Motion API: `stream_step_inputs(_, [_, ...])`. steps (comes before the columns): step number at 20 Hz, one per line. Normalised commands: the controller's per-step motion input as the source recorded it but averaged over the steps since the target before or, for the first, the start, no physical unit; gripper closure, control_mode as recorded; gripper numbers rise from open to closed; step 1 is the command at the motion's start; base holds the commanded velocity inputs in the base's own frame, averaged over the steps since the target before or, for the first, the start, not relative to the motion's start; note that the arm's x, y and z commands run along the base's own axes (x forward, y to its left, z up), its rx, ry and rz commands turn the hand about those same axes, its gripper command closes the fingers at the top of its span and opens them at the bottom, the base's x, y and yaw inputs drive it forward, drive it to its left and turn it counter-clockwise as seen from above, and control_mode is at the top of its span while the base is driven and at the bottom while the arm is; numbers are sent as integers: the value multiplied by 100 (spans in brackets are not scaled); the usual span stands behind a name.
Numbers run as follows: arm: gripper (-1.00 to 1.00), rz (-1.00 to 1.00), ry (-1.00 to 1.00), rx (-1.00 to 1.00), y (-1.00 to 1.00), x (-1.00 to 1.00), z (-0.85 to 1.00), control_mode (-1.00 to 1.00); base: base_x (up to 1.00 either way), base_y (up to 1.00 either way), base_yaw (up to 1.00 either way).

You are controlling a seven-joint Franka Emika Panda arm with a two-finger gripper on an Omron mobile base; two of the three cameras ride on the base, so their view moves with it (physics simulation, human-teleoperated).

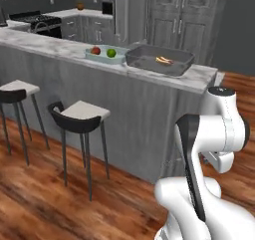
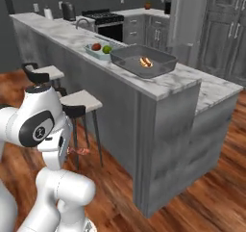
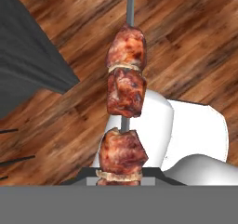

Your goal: Place the cold items (mango and lime) from the fridge in one tupperware on the dining counter. Place the warm items (hot dog and kebab skewer) in the stove area in another tupperware.

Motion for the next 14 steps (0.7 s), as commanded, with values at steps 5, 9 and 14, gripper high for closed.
stream_step_inputs(5, [100,0,0,0,0,0,0,100,77,97,-51])
stream_step_inputs(9, [100,0,0,0,0,0,0,100,54,100,-52])
stream_step_inputs(14, [100,0,0,0,0,0,0,100,33,90,-58])
